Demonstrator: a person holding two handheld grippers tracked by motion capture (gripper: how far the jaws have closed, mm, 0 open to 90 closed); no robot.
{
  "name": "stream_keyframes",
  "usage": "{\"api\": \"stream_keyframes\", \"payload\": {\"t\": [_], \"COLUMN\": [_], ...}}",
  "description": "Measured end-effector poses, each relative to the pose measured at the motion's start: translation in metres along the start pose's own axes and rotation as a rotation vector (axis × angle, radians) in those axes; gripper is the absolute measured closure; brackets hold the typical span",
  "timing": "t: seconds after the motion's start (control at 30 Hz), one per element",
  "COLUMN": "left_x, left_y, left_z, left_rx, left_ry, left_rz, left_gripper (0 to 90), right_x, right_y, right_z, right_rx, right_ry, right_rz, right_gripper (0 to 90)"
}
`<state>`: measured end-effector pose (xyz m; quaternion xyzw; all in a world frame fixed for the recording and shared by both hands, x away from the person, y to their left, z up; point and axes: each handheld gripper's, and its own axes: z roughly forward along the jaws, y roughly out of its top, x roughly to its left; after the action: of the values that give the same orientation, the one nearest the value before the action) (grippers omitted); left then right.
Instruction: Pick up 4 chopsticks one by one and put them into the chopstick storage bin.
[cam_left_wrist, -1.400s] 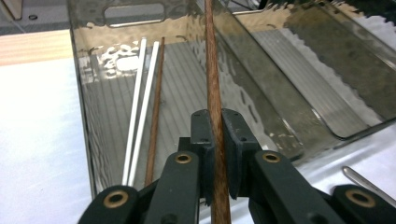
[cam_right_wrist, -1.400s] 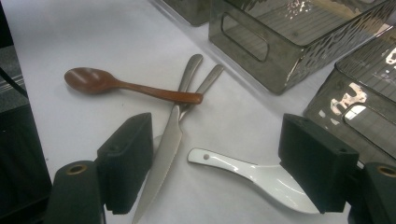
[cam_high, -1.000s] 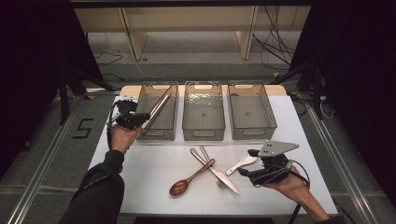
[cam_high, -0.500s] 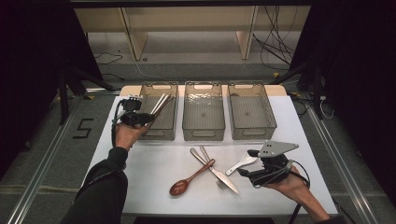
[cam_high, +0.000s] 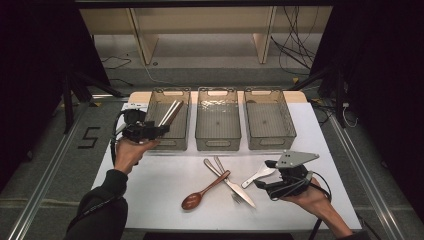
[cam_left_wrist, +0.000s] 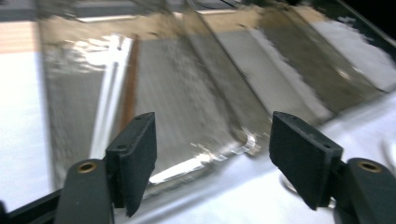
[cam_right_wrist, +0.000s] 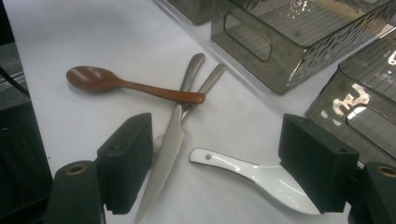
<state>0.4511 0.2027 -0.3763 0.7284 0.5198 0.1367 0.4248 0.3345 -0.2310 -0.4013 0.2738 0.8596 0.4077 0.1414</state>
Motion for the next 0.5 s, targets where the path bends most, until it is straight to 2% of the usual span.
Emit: {"api": "stream_keyframes", "payload": {"t": [0.07, 0.3, 0.5], "left_x": [-0.004, -0.017, -0.032], "left_y": [-0.004, -0.017, -0.027], "left_z": [-0.003, -0.006, -0.005], "left_rx": [-0.011, 0.029, 0.055], "left_ry": [-0.015, -0.044, -0.081], "left_rz": [0.007, 0.061, 0.086], "left_gripper": [28.8, 24.6, 22.5], "right_x": [0.0, 0.001, 0.0], "right_y": [0.0, 0.0, 0.0], "right_z": [0.0, 0.0, 0.0], "right_rx": [-0.002, -0.002, -0.006], "right_ry": [-0.001, -0.007, -0.007], "right_rz": [0.002, 0.006, 0.007], "right_gripper": [27.4, 27.4, 27.3]}}
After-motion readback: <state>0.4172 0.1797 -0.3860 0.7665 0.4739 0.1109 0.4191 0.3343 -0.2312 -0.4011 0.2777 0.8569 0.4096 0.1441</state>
